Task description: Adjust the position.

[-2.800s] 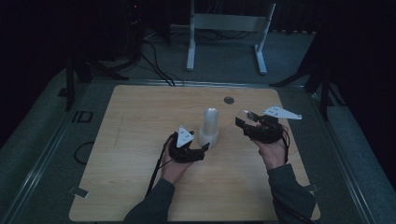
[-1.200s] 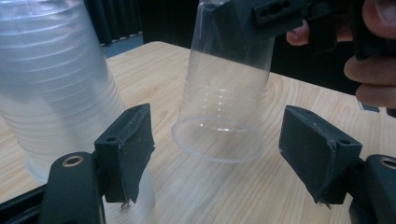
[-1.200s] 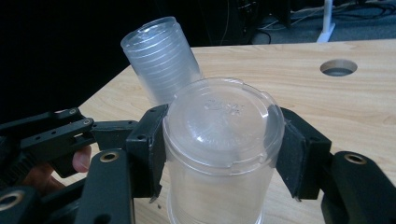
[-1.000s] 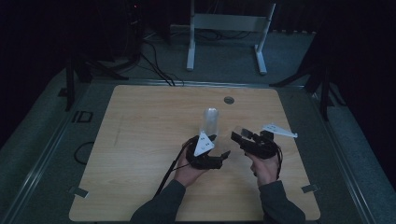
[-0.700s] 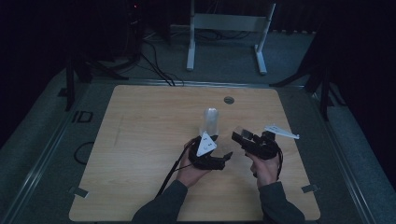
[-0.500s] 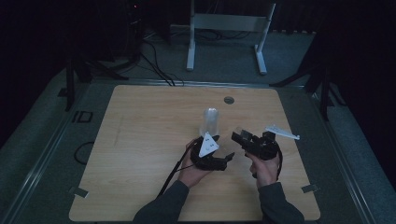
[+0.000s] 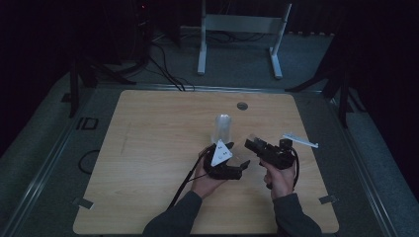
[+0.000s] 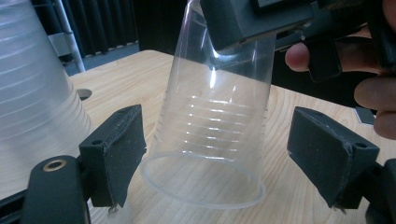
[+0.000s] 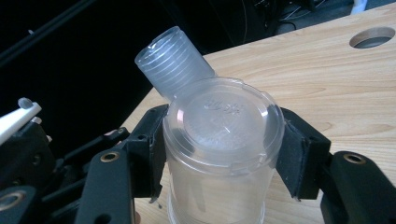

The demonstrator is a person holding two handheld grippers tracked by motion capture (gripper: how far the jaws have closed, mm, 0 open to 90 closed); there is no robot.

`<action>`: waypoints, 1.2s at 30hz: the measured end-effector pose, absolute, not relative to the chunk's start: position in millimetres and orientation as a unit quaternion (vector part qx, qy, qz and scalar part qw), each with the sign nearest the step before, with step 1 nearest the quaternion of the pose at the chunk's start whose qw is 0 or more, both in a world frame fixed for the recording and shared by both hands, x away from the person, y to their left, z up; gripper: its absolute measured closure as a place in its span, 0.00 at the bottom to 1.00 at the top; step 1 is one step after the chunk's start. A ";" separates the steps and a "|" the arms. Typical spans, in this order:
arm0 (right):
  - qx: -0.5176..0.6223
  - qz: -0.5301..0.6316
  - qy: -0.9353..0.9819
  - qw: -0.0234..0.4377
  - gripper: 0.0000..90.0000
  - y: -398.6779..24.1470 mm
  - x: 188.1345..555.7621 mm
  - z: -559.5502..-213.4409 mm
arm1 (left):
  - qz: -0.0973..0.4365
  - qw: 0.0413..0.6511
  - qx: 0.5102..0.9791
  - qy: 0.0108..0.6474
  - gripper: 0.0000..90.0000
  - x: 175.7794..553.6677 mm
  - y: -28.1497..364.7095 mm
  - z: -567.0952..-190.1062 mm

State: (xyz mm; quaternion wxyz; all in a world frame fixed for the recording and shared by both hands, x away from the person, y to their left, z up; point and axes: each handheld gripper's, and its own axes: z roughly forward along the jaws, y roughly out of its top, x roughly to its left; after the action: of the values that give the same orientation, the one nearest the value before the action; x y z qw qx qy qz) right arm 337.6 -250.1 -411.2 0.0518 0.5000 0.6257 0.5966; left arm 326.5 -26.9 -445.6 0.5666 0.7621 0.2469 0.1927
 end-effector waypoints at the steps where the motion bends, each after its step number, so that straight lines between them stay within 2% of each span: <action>1: 0.501 0.599 0.623 0.049 0.46 -250.7 337.8 -411.1 | 0.194 0.565 0.763 0.247 0.21 326.7 -26.9 -445.8; 16: 0.511 0.618 0.598 0.006 0.46 -256.4 339.4 -413.9 | 0.187 0.575 0.756 0.250 0.21 331.0 -28.1 -449.2; 36: 0.511 0.626 0.588 -0.021 0.46 -257.8 340.9 -416.8 | 0.191 0.564 0.763 0.250 0.20 335.3 -32.1 -454.1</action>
State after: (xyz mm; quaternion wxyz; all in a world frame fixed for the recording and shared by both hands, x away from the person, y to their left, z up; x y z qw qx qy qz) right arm 340.9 -257.8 -416.8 -0.0213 0.5112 0.5884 0.6261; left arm 335.3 -32.1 -454.1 0.5642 0.7634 0.2501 0.1908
